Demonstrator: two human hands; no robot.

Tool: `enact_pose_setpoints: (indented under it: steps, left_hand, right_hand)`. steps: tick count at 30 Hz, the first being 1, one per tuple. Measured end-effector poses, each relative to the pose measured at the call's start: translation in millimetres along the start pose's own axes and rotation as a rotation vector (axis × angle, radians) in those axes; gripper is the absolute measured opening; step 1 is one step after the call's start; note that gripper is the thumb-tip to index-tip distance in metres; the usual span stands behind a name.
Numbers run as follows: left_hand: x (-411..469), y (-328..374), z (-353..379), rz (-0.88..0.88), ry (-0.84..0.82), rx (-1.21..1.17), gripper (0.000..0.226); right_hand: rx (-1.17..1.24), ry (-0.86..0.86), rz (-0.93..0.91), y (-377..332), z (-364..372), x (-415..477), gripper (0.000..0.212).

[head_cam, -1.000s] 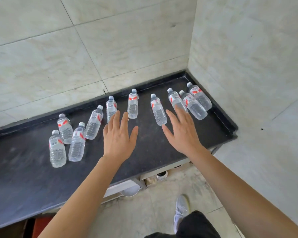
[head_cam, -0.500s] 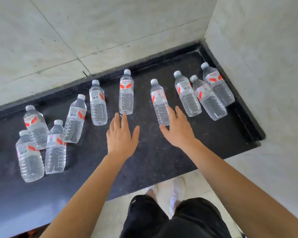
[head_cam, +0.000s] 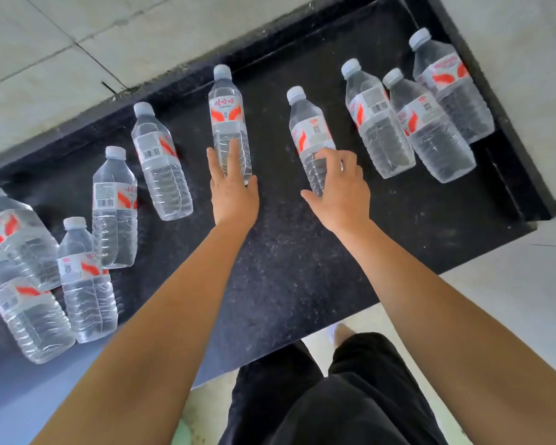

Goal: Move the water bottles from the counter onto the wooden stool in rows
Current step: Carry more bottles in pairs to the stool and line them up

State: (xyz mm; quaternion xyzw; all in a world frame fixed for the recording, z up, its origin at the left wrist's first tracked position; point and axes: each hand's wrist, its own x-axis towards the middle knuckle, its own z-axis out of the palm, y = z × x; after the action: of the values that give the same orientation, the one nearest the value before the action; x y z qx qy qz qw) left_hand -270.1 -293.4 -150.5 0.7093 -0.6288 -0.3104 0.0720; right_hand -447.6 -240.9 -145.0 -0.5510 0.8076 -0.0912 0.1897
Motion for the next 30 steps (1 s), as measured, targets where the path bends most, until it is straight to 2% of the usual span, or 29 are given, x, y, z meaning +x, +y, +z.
enact_pose_setpoints:
  steps: [7, 11, 18, 22, 24, 27, 30]
  left_hand:
    - [-27.4, -6.1, -10.3, -0.011, -0.011, -0.060, 0.069]
    - [-67.5, -17.3, -1.7, -0.028, -0.013, -0.110, 0.071]
    - [-162.1, -43.8, 15.7, -0.004, -0.079, -0.025, 0.071]
    - [-187.3, -47.5, 17.3, -0.082, -0.131, 0.012, 0.083]
    - [-181.7, -46.9, 13.1, -0.144, -0.133, -0.006, 0.088]
    - [-152.1, -41.5, 5.9, -0.205, -0.146, 0.032, 0.089]
    - [-122.9, -25.4, 2.4, -0.280, -0.141, 0.123, 0.087]
  right_hand:
    - [0.139, -0.032, 0.089, 4.5, -9.8, 2.4, 0.071]
    - [0.120, -0.093, 0.191, 5.6, -2.2, -26.4, 0.069]
    - [0.148, -0.199, 0.159, 22.2, 3.9, -91.5, 0.068]
    - [0.187, -0.291, 0.189, 36.0, -0.7, -116.0, 0.068]
    - [0.206, -0.324, 0.209, 35.7, -5.4, -113.7, 0.072]
    - [0.234, -0.358, 0.256, 25.2, -11.7, -92.1, 0.092]
    - [0.166, -0.342, 0.275, 15.5, -10.5, -70.2, 0.104]
